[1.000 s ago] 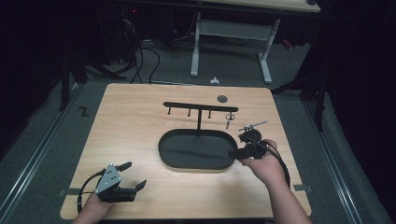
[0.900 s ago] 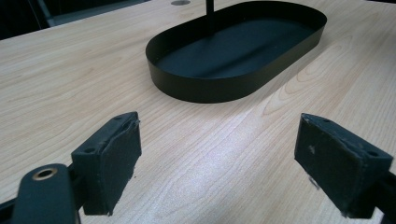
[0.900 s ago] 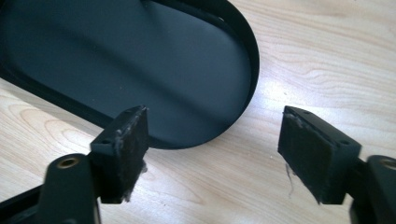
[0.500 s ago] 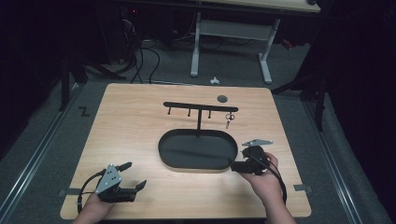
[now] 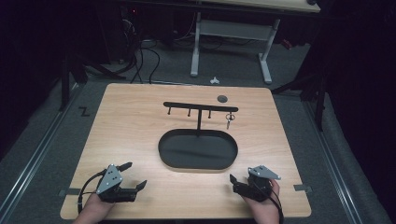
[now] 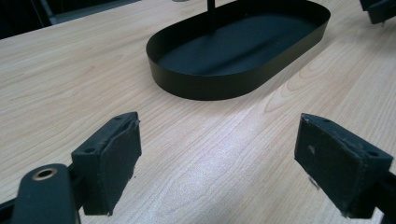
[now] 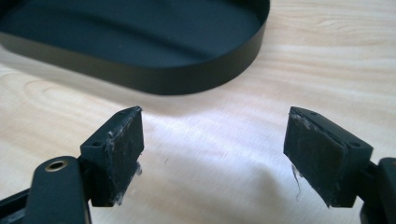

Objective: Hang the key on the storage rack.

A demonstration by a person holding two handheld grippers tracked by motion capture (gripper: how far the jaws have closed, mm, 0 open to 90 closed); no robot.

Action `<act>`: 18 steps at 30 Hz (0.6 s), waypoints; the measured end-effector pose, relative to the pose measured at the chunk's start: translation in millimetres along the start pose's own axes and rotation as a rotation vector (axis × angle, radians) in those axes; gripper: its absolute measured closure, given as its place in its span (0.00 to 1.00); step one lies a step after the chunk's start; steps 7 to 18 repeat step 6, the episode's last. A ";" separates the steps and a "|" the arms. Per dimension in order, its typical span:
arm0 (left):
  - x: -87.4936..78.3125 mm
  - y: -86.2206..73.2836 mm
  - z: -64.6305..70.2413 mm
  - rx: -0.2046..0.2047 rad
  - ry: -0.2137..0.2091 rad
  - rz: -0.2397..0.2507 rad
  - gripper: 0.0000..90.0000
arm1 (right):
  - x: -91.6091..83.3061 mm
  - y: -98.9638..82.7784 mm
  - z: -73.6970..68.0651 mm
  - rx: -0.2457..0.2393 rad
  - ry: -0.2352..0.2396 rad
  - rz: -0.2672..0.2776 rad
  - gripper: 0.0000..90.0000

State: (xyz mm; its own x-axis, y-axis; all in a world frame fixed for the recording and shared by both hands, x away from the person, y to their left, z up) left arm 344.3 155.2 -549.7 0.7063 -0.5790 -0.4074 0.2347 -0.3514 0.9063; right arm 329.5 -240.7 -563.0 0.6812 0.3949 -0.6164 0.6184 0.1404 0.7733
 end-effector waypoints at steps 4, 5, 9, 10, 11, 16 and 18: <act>0.8 -0.1 1.9 0.017 -0.002 -0.005 0.17 | -3.8 -0.3 -4.4 -0.044 -0.014 0.010 0.22; 0.8 -0.1 2.0 0.019 -0.001 -0.005 0.17 | -3.6 0.7 -4.3 -0.041 -0.011 0.016 0.22; 0.7 -0.2 2.3 0.021 -0.001 -0.006 0.17 | -3.5 1.0 -4.7 -0.034 -0.008 0.018 0.22; 0.7 -0.2 2.3 0.021 -0.001 -0.006 0.17 | -3.5 1.0 -4.7 -0.034 -0.008 0.018 0.22; 0.7 -0.2 2.3 0.021 -0.001 -0.006 0.17 | -3.5 1.0 -4.7 -0.034 -0.008 0.018 0.22; 0.7 -0.2 2.3 0.021 -0.001 -0.006 0.17 | -3.5 1.0 -4.7 -0.034 -0.008 0.018 0.22; 0.7 -0.2 2.3 0.021 -0.001 -0.006 0.17 | -3.5 1.0 -4.7 -0.034 -0.008 0.018 0.22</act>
Point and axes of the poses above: each handheld gripper's, and its own axes: x roughly forward along the jaws, y roughly out of its top, z roughly to its right, the point moved 7 cm from there along x, roughly forward along the jaws, and after that the axes turned 8 degrees about y, right-handed, at the moved point
